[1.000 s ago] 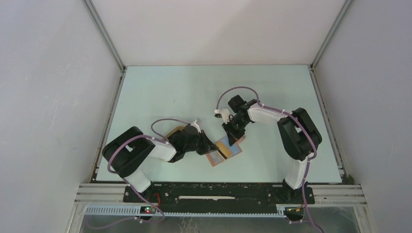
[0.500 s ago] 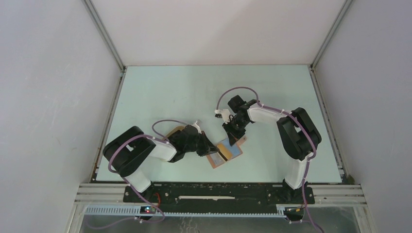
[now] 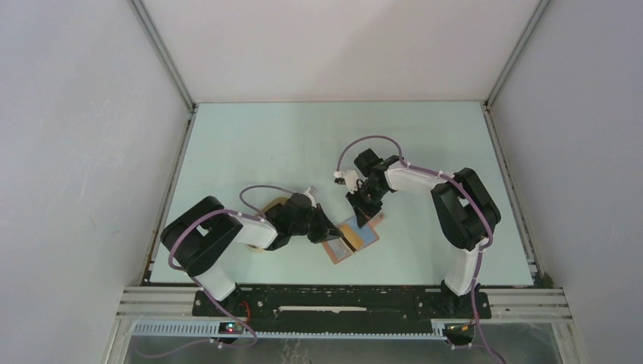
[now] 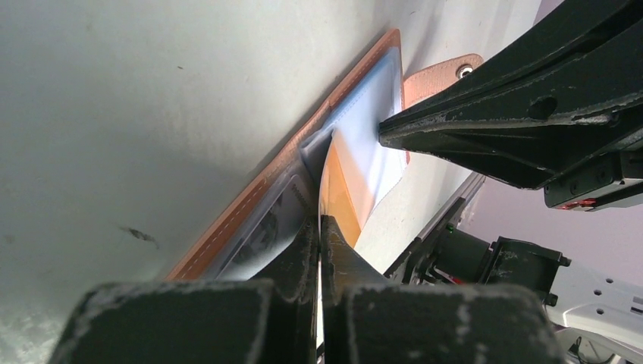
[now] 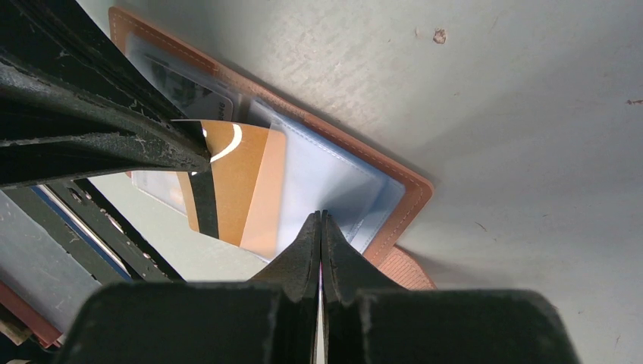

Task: Put the credit cards into the card holder
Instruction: Insert the credit card into the card holder.

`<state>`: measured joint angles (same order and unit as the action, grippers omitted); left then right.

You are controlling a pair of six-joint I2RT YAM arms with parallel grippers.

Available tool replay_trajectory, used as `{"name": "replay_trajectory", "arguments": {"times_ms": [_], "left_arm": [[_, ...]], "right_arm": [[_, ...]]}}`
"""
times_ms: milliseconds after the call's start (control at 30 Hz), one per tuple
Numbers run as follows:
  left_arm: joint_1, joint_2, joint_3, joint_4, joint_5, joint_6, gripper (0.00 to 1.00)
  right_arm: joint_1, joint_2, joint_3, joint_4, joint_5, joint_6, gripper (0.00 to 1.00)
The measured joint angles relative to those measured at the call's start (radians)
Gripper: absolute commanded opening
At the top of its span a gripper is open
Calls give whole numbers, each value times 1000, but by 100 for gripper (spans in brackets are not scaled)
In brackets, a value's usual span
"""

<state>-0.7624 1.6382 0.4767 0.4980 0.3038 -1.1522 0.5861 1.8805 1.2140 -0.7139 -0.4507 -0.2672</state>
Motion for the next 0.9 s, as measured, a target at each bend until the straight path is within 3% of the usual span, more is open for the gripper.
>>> {"name": "replay_trajectory", "arguments": {"times_ms": [567, 733, 900], "left_arm": [[0, 54, 28, 41, 32, -14, 10], [-1, 58, 11, 76, 33, -20, 23], [-2, 62, 5, 104, 33, -19, 28]], "right_arm": [[2, -15, 0, 0, -25, -16, 5], [4, -125, -9, 2, -72, -66, 6], [34, -321, -63, 22, -149, -192, 12]]}}
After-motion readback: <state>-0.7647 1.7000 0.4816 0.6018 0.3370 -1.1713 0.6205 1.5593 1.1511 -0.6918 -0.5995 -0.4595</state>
